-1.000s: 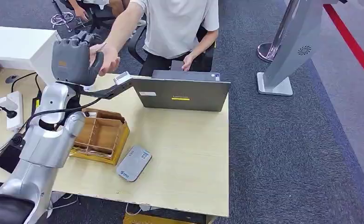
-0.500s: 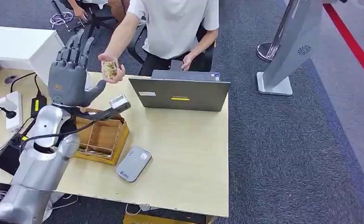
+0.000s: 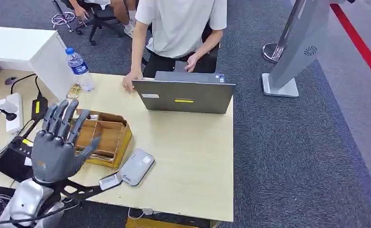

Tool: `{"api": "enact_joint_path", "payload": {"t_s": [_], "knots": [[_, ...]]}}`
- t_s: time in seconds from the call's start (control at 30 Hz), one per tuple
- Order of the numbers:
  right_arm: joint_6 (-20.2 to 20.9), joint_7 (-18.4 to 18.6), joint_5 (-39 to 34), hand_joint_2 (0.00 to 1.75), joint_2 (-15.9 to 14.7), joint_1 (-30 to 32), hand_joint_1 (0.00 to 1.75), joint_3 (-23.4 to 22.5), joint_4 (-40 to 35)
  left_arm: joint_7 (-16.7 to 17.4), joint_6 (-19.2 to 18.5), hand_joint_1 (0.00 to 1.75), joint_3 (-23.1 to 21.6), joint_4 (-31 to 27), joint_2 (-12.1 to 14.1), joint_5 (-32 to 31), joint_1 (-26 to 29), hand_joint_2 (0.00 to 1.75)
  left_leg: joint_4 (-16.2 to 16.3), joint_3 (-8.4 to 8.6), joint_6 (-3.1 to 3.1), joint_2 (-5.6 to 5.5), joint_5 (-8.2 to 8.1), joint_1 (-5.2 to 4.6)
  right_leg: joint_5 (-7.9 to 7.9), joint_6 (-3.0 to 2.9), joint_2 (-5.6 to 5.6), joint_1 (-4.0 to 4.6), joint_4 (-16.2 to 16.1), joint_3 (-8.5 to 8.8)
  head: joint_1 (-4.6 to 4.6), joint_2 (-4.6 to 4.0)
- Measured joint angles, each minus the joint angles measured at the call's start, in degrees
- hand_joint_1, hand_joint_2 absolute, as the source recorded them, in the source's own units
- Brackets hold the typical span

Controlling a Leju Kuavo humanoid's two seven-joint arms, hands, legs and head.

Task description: Pass the card to the sensor for recognition and then transmit it.

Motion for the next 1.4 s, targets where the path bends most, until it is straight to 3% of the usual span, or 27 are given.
{"api": "enact_joint_path", "payload": {"t_s": [0.2,0.37,0.87,1.4], "knots": [[0.09,0.07,0.52,1.75,-0.02,-0.04,0.00,-1.43,-0.02,3.79,-14.05,0.00,2.45,2.70,1.11,0.74,4.28,1.75,0.00,-0.01,-0.03,-0.11,0.03,0.02,-0.01,-0.02,-0.14,0.01,0.00,0.06,0.02,0.00],[0.20,0.44,1.38,1.75,0.00,-0.04,0.00,-2.14,-0.04,5.82,-20.40,0.00,3.39,7.62,2.25,1.77,4.82,1.75,0.00,0.04,-0.04,-0.10,0.04,0.02,0.01,-0.04,-0.12,0.01,0.01,0.08,0.00,0.00],[0.46,0.50,2.75,1.75,0.00,-0.12,0.00,-2.41,-0.07,7.33,-22.61,0.00,5.69,16.52,1.97,4.44,1.62,1.75,0.01,0.04,-0.03,-0.13,0.03,0.02,0.01,-0.04,-0.13,0.01,0.00,0.09,0.02,0.00],[1.20,0.44,4.81,1.75,0.00,-0.48,0.00,-2.41,-0.07,6.13,-22.43,0.00,6.25,27.21,-1.60,5.42,-5.34,1.75,0.02,0.05,-0.01,-0.14,0.04,0.01,0.02,-0.03,-0.13,0.00,0.00,0.11,0.00,0.00]]}}
